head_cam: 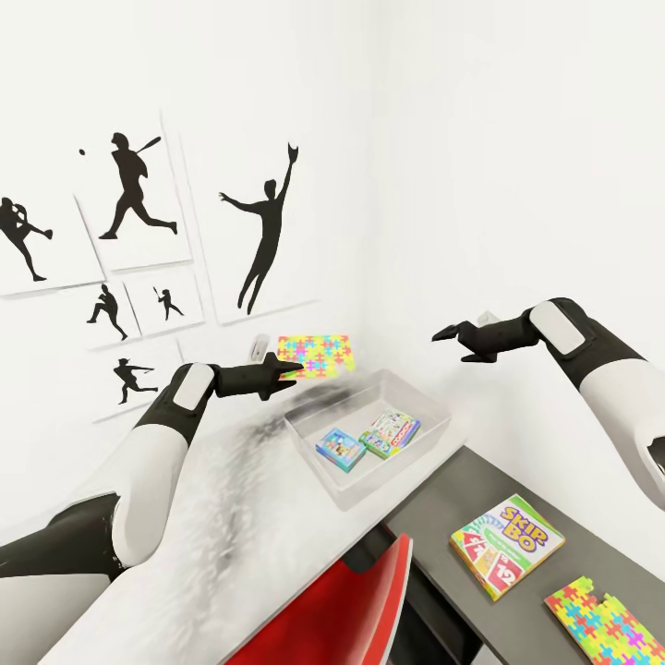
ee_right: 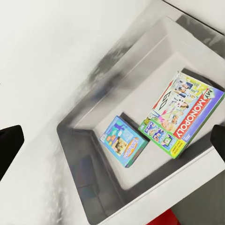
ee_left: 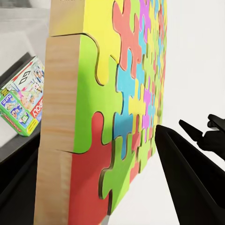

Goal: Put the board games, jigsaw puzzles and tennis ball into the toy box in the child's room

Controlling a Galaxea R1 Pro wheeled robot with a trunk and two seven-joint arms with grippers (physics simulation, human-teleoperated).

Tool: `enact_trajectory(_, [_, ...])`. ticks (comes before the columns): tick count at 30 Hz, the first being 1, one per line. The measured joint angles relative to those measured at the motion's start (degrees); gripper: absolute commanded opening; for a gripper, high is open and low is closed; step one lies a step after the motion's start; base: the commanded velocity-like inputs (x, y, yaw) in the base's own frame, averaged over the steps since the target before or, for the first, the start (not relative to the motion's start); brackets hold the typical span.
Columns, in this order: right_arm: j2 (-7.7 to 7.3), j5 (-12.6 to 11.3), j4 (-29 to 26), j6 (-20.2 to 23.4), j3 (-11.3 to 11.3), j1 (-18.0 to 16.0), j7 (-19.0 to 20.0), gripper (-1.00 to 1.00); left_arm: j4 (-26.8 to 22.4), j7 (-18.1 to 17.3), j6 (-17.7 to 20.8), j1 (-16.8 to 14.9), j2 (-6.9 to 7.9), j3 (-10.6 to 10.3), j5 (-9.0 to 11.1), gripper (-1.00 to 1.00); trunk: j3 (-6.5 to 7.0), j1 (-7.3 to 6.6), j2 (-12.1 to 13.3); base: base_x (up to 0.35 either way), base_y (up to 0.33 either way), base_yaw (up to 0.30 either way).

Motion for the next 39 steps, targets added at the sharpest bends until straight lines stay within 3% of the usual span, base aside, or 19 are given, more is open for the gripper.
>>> enact_trajectory(11, [0.00, -0.04, -1.03, 0.01, -0.02, 0.00, 0.00, 1.00, 0.00, 0.03, -0.04, 0.00, 0.00, 0.84, 0.00, -1.00, 0.00, 0.00, 0.00, 0.000, 0.000, 0.000])
enact_trajectory(19, [-0.03, -0.10, -7.69, 0.03, 0.04, 0.01, 0.04, 1.00, 0.23, 0.62, -0.59, 0.00, -0.32, 0.97, -0.09, -1.00, 0.00, 0.00, 0.00, 0.000, 0.000, 0.000])
enact_trajectory(23, [-0.06, -0.12, -8.52, 0.03, -0.02, 0.01, 0.07, 1.00, 0.89, 0.82, -2.23, 0.00, -0.47, 0.88, -0.33, -1.00, 0.00, 0.00, 0.00, 0.000, 0.000, 0.000])
enact_trajectory(32, [0.00, -0.14, -9.18, 0.02, -0.15, 0.01, 0.10, 1.00, 8.18, 0.88, -9.65, -0.01, -1.06, 0.56, -1.24, -1.00, 0.00, 0.00, 0.00, 0.000, 0.000, 0.000])
enact_trajectory(39, [-0.04, -0.24, -11.35, 0.02, -0.17, 0.00, 0.17, 1.00, 9.45, 1.32, -10.88, -0.01, -2.72, 0.48, -1.45, -1.00, 0.00, 0.00, 0.00, 0.000, 0.000, 0.000])
